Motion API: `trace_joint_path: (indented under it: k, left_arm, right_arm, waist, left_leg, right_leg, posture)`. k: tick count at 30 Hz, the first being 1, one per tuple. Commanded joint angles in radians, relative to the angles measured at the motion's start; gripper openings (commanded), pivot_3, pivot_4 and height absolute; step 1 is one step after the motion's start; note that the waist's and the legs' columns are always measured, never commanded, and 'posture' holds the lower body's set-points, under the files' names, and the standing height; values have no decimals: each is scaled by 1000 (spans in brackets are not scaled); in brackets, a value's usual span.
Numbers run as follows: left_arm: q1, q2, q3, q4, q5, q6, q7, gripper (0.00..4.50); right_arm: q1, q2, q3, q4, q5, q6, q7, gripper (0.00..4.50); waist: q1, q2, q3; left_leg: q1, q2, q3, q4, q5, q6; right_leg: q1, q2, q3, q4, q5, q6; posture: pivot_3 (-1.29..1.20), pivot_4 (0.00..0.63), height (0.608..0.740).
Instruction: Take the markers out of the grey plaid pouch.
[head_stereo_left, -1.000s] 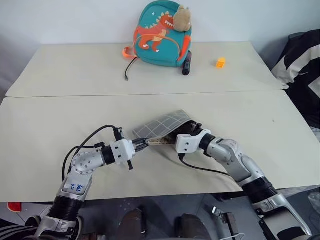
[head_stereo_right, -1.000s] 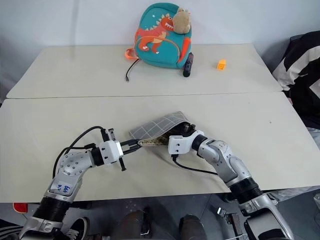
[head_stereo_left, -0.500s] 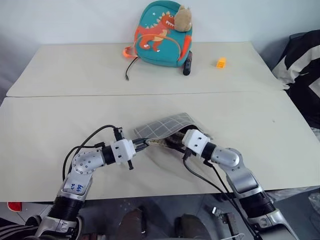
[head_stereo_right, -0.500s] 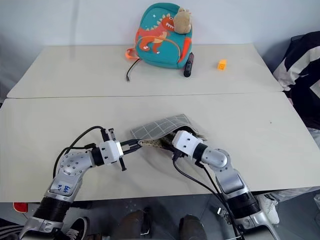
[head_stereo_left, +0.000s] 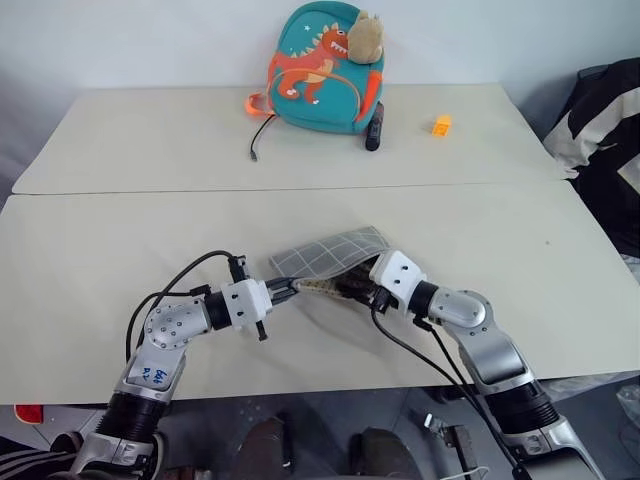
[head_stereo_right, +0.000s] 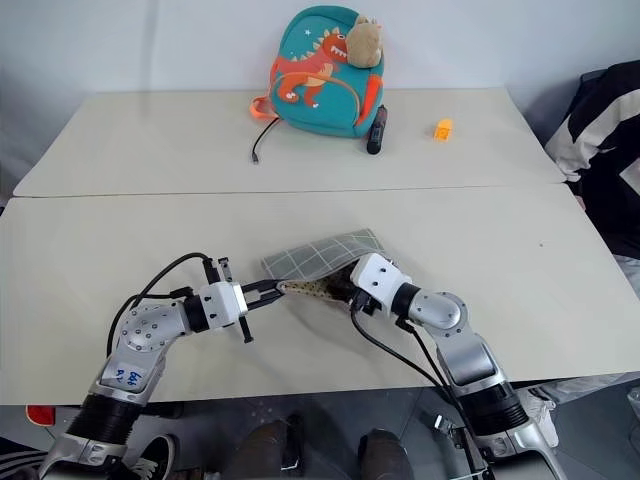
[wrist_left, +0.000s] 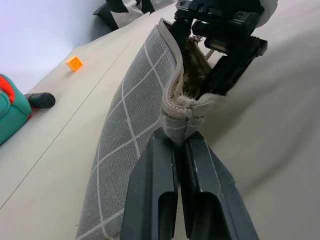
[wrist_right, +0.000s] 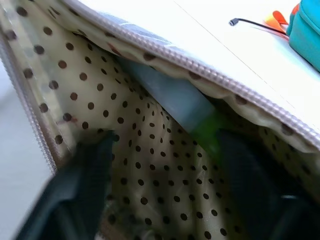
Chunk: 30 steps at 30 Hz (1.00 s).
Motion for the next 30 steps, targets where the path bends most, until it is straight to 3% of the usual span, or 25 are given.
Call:
trace_joint_path:
  k: [1,5,16,19,28,30]
  left_arm:
    - [9,-4,3,-42,-17,0,5,0]
    - [10,-6,2,-48,-18,3,5,0]
    - [10,-8,2,-56,-18,10,3,0]
    - [9,-9,3,-59,-19,14,4,0]
    - [15,-11,-1,-64,-19,16,3,0]
    - [15,-11,-1,-63,-19,16,3,0]
  right_arm:
    - [-20,-4,-5,-21,-35,-50,-30,1967]
    - [-24,-28,19,-3,-125,-146,-70,600]
    - [-79,-92,102,87,-410,-372,-187,600]
    - [-70,-80,95,103,-390,-367,-178,1203]
    - [-78,-88,77,107,-389,-379,-183,4217]
    - [-79,-92,79,106,-404,-375,-189,4481]
  waist:
    - [0,0,0]
    - [1,0,0]
    - [0,0,0]
    - [0,0,0]
    - [0,0,0]
    - [0,0,0]
  left_leg:
    - [0,0,0,0,0,0]
    - [0,0,0,0,0,0]
    - [0,0,1,0,0,0]
    - [0,0,0,0,0,0]
    - [0,0,1,0,0,0]
    - [0,0,1,0,0,0]
  right_leg:
    - [0,0,0,0,0,0]
    - [0,0,0,0,0,0]
    - [-1,0,0,0,0,0]
    - [0,0,0,0,0,0]
    - [0,0,0,0,0,0]
    - [0,0,0,0,0,0]
  posture:
    - [0,150,740]
    - [0,150,740]
    - [0,150,740]
    - [0,150,740]
    - [0,150,740]
    - [0,150,740]
